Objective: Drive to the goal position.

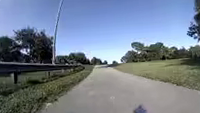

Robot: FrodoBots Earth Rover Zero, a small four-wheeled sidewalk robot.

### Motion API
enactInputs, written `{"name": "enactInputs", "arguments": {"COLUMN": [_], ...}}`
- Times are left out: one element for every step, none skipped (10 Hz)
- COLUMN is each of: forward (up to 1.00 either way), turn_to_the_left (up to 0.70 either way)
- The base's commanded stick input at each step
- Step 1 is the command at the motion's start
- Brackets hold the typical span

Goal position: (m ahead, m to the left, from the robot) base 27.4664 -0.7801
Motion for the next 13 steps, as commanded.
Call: {"name": "enactInputs", "arguments": {"forward": [0.85,0.85,0.85,0.85,0.85,0.85,0.85,0.85,0.85,0.85,0.85,0.85,0.85], "turn_to_the_left": [0.00,0.00,0.00,0.00,0.00,0.00,0.00,0.00,0.00,0.00,0.00,0.00,0.00]}}
